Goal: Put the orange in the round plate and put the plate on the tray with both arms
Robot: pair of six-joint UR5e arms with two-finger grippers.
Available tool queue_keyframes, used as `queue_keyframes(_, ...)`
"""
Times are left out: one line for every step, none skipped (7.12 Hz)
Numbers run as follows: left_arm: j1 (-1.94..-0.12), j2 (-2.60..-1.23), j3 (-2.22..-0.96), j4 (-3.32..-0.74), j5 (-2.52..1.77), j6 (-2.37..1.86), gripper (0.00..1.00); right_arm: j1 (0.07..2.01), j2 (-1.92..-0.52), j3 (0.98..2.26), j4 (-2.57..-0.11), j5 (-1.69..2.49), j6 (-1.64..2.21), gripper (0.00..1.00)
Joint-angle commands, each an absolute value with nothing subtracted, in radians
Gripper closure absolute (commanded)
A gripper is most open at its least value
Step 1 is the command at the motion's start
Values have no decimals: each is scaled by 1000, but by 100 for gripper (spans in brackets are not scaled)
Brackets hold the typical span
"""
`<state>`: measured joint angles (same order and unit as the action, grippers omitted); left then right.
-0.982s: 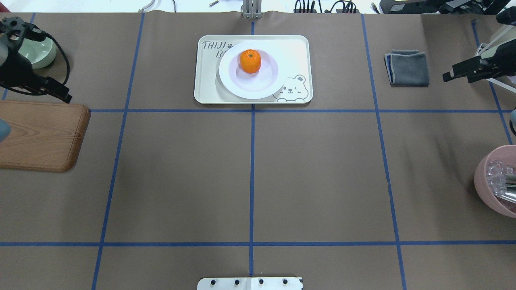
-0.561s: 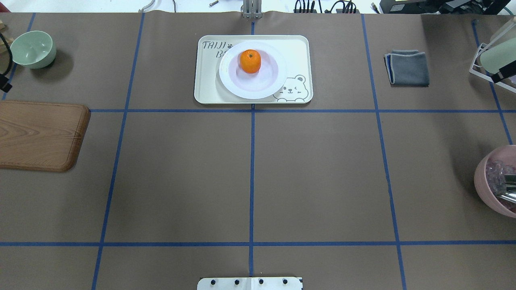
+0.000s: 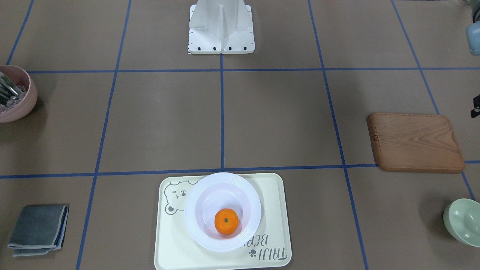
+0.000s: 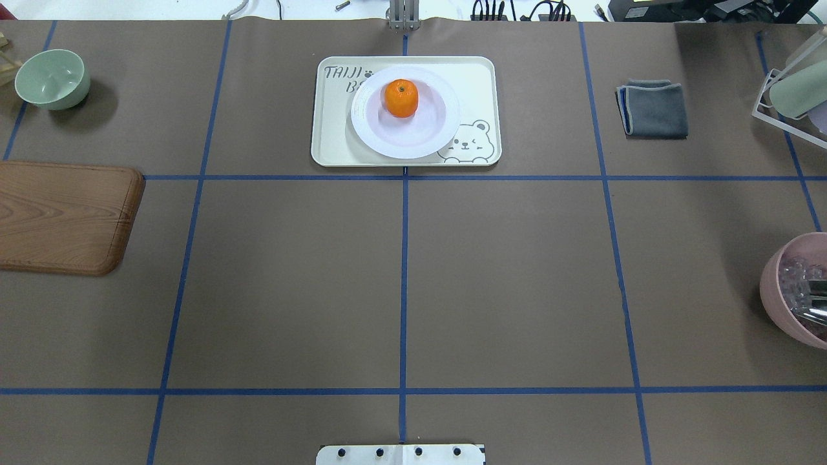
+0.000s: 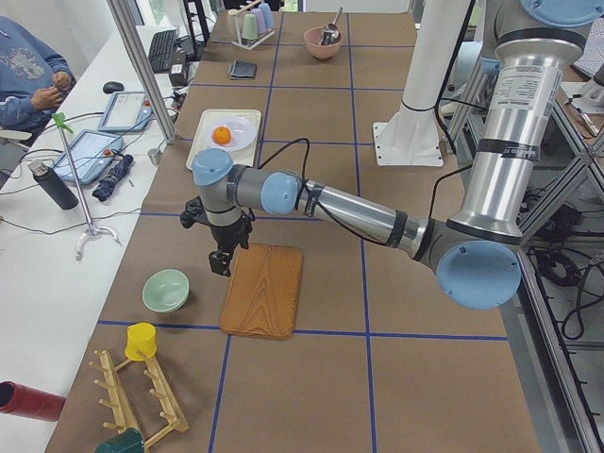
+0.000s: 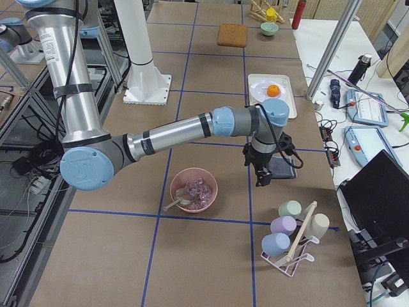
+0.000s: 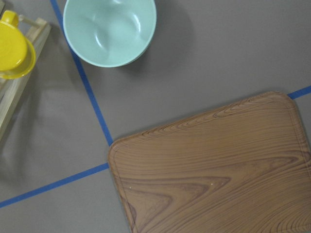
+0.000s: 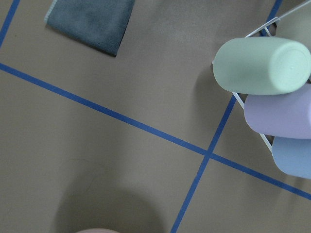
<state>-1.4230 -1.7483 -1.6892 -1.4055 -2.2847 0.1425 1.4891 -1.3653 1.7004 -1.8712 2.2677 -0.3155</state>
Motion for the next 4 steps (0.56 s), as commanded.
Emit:
queue_keyframes(-1454,-1729,-1660,-1396,-2322,202,3,1491,-1368,1700,-1890,2266,-325,0)
queue_keyframes(-1453,-1727,-1655,-1396,-2322,195,3,1491,-1368,1698,-1890,2273,-319,0)
queue_keyframes(-1457,-1715,-1651,-1408,-2324,198,3,1491,-1370,1697,-1891,2276,-315,0)
queue_keyframes(-1479,-1662,-1661,-1445,-2324,204,3,1491,-1373,1698,-1890,2276,-311,0)
